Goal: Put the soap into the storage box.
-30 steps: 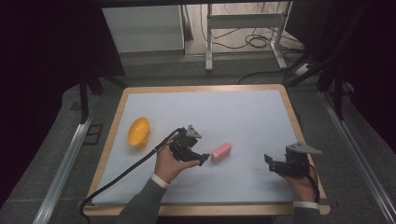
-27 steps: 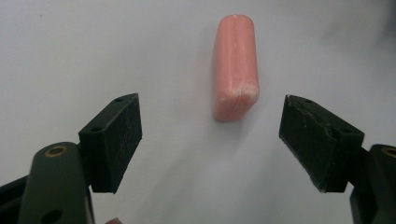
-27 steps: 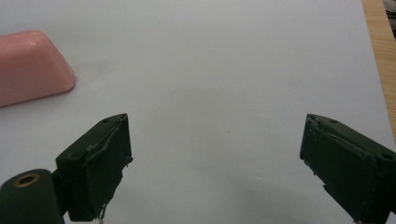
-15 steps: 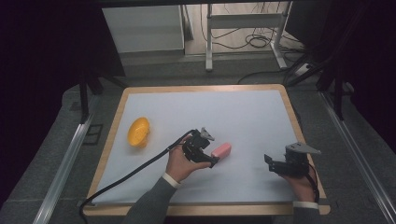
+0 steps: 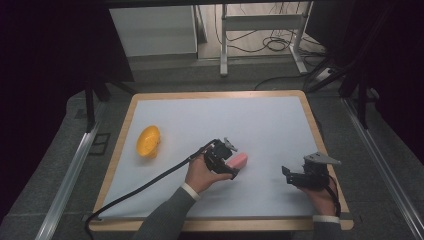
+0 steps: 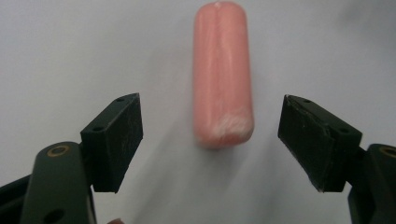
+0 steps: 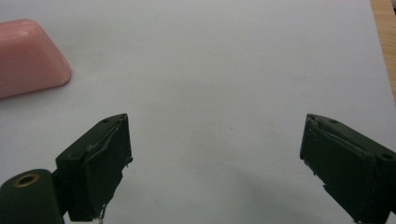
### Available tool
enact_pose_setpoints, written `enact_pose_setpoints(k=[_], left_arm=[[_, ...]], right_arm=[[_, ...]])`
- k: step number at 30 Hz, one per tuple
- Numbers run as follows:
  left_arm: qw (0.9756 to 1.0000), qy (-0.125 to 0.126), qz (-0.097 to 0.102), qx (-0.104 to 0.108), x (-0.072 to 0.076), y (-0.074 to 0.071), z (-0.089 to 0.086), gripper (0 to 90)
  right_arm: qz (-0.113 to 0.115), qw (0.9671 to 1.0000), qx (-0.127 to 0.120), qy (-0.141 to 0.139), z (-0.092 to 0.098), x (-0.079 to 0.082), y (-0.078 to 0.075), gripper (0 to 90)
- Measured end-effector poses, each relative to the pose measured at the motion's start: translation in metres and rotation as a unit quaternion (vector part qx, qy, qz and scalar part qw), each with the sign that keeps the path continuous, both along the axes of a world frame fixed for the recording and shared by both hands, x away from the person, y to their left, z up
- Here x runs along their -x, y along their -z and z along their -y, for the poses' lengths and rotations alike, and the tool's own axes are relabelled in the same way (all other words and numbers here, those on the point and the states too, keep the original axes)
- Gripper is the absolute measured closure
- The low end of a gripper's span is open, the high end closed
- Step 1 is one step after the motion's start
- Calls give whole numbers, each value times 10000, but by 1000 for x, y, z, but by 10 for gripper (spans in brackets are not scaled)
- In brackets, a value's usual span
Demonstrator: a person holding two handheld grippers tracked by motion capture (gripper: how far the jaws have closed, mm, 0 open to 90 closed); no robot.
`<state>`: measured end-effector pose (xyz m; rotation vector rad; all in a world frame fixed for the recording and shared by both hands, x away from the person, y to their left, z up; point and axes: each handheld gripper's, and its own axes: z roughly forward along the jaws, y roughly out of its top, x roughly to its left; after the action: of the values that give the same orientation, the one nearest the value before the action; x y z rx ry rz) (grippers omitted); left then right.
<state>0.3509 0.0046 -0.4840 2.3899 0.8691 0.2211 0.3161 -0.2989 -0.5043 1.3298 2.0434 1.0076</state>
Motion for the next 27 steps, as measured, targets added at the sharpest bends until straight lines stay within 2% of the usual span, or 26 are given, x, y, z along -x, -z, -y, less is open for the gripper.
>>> enact_pose_setpoints(k=[9,11,20,21,24,27], left_arm=[[9998,-165,-133,23,-10,12,4,271],[9997,-149,-178,66,-11,14,5,318],[9994,-226,-235,89,-12,22,9,401],[9994,-230,-240,69,-12,22,9,445],[9993,-243,-272,86,-13,24,9,474],[9992,-208,-304,134,-12,24,10,547]], right_arm=[[1,10000,-18,28,2,0,0,86],[16,10000,-7,21,2,0,0,86],[1,10000,1,51,2,0,0,86],[6,10000,17,73,2,-1,0,86],[6,10000,20,83,3,-1,0,86],[16,9999,0,103,3,0,0,86]])
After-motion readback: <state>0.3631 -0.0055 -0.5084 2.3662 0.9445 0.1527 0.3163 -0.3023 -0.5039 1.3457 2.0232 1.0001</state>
